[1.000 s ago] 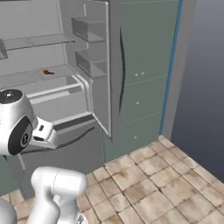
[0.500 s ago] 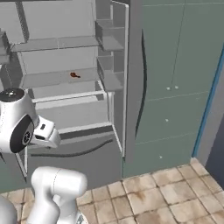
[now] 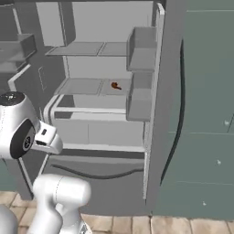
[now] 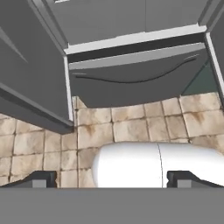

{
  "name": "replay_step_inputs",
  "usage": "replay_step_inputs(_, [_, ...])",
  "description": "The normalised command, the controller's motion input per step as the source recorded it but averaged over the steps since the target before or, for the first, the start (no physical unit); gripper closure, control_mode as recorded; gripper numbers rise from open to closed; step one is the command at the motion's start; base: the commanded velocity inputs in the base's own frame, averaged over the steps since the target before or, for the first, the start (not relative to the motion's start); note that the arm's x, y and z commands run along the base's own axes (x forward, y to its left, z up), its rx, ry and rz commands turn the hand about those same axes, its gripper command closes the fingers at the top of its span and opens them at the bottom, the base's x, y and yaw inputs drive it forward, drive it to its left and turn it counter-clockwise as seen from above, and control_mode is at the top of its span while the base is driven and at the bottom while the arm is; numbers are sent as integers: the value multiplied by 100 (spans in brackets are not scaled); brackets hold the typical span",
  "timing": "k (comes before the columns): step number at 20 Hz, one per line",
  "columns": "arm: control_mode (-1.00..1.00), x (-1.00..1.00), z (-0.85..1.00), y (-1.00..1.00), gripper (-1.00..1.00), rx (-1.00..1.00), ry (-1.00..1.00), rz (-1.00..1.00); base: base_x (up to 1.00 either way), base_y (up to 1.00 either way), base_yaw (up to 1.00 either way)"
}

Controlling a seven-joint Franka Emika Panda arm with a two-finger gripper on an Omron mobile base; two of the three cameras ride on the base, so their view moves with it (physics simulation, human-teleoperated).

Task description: Place one squash and one chicken drumstick in each tupperware on the nearby counter, to pack two identical lunches.

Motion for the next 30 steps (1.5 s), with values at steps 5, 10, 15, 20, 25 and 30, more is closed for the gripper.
replay_step_inputs(5, [100, 0, 0, 0, -100, 0, 0, 0, -5, -68, 34])
replay_step_inputs(10, [100, 0, 0, 0, -100, 0, 0, 0, -20, -29, 5])
replay_step_inputs(15, [100, 0, 0, 0, -100, 0, 0, 0, 35, 39, -7])
replay_step_inputs(20, [100, 0, 0, 0, -100, 0, 0, 0, 50, 22, -5])
replay_step_inputs(25, [100, 0, 0, 0, -100, 0, 0, 0, 56, -2, 0])
replay_step_inputs(30, [100, 0, 0, 0, -100, 0, 0, 0, 55, 0, 0])
